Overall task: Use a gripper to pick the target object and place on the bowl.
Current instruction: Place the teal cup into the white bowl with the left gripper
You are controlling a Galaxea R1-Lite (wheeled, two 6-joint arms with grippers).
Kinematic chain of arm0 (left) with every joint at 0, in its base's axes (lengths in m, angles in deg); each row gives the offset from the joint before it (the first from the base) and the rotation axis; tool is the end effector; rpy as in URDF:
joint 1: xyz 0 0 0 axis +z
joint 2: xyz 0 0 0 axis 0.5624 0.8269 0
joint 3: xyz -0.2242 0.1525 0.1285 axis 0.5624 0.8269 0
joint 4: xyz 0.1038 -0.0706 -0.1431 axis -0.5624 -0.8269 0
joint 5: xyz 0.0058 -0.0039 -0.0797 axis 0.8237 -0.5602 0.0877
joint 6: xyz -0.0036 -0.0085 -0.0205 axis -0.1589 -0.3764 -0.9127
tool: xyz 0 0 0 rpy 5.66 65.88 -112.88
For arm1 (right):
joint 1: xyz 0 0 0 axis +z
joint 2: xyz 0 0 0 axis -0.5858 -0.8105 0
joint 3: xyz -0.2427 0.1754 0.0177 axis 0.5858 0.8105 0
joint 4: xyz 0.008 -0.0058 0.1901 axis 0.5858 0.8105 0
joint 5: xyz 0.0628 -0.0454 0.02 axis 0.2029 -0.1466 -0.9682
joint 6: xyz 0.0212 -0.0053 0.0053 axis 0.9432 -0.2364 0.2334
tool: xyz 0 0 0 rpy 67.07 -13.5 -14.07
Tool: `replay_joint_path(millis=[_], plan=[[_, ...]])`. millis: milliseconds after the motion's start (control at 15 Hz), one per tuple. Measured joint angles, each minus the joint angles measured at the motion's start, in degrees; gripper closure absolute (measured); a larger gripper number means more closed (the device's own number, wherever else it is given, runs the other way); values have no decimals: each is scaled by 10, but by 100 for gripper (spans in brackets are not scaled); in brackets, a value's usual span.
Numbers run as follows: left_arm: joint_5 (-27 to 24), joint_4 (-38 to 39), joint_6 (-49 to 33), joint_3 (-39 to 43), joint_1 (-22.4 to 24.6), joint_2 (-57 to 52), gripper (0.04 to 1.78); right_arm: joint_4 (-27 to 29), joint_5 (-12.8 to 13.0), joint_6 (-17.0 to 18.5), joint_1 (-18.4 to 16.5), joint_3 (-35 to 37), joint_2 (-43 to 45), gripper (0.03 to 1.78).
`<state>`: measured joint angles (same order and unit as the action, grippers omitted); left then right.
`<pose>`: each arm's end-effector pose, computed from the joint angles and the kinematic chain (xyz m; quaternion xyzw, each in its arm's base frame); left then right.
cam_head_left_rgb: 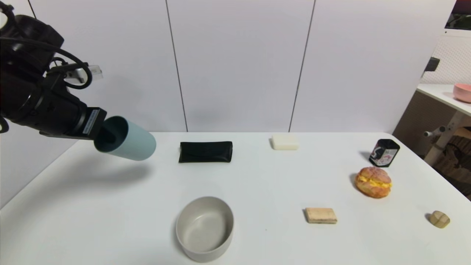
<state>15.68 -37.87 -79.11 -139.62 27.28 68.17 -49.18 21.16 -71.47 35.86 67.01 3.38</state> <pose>0.2556 -0.0342 0.2930 0.0287 0.4290 -0.1323 0.8931 -0.0227 0.0000 0.0757 0.0081 -0.0004 0.0000 1.0000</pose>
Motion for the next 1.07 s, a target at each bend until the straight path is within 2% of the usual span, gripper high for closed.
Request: replay_joint_path(millis=[600, 800, 1067], plan=[[-40, -24, -4, -25, -149, -9, 173, 0, 0, 0, 0, 0, 0, 6], [-41, -76, -1, -57, -183, 13, 173, 0, 0, 0, 0, 0, 0, 6], [-40, -165, 31, -122, -204, 54, 173, 0, 0, 0, 0, 0, 0, 6]])
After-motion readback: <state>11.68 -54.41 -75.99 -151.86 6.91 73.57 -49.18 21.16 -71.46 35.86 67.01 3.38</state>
